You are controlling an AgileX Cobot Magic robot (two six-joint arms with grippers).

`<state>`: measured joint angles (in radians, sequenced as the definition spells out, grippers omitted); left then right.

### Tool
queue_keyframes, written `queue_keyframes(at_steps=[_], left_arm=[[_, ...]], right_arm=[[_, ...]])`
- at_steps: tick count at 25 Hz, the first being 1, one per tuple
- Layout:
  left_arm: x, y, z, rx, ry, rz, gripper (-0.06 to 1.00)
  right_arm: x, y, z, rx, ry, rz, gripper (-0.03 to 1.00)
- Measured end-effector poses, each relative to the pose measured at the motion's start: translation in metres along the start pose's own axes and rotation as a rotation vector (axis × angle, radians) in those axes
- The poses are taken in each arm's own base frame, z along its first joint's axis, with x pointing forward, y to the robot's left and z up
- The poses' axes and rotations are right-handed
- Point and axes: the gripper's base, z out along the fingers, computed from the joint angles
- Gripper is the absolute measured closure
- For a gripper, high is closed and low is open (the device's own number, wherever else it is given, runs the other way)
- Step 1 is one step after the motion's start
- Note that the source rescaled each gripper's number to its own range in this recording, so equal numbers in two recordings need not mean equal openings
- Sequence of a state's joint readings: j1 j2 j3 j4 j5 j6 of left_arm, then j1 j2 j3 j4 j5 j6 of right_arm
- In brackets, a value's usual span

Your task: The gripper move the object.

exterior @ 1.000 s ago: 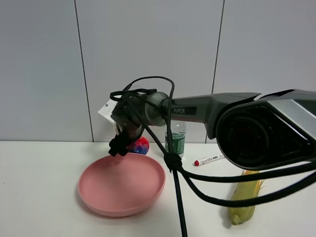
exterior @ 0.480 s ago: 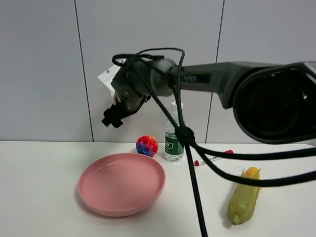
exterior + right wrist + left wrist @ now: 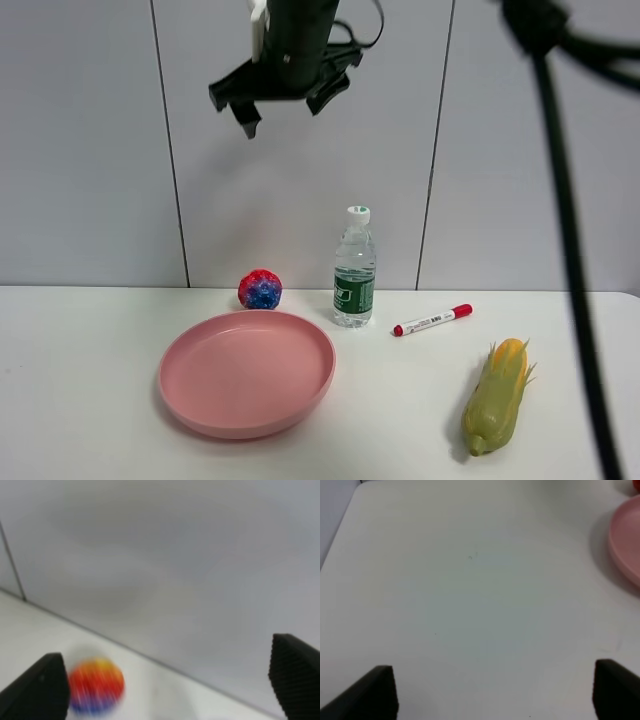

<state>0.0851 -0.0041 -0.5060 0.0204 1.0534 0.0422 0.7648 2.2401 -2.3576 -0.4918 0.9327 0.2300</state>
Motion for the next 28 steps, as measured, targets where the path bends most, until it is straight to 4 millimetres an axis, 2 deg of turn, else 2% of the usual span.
queue_keyframes(at_steps=[5, 8, 11, 14, 17, 18, 23, 25, 28], left_arm=[[0.0, 0.0, 0.0, 0.0, 0.0, 0.0, -0.06], [0.0, 0.0, 0.0, 0.0, 0.0, 0.0, -0.06], [0.0, 0.0, 0.0, 0.001, 0.0, 0.0, -0.06], [0.0, 0.0, 0.0, 0.001, 0.0, 0.0, -0.06], [0.0, 0.0, 0.0, 0.001, 0.0, 0.0, -0.06], [0.0, 0.0, 0.0, 0.001, 0.0, 0.0, -0.06], [0.0, 0.0, 0.0, 0.001, 0.0, 0.0, -0.06], [0.0, 0.0, 0.0, 0.001, 0.0, 0.0, -0.06], [0.0, 0.0, 0.0, 0.001, 0.0, 0.0, -0.06]], right_arm=[[-0.01, -0.022, -0.077, -0.085, 0.12, -0.003, 0.46], [-0.012, -0.029, -0.105, -0.124, 0.111, 0.0, 0.46], [0.0, -0.037, -0.125, -0.123, 0.147, 0.012, 0.46], [0.026, -0.042, -0.138, -0.102, 0.23, 0.035, 0.46], [0.063, -0.052, -0.163, -0.095, 0.288, 0.071, 0.46], [0.086, -0.063, -0.187, -0.094, 0.261, 0.094, 0.46], [0.157, -0.079, -0.238, -0.079, 0.222, 0.125, 0.46], [0.18, -0.086, -0.261, -0.08, 0.198, 0.169, 0.46], [0.202, -0.092, -0.279, -0.083, 0.213, 0.225, 0.46]])
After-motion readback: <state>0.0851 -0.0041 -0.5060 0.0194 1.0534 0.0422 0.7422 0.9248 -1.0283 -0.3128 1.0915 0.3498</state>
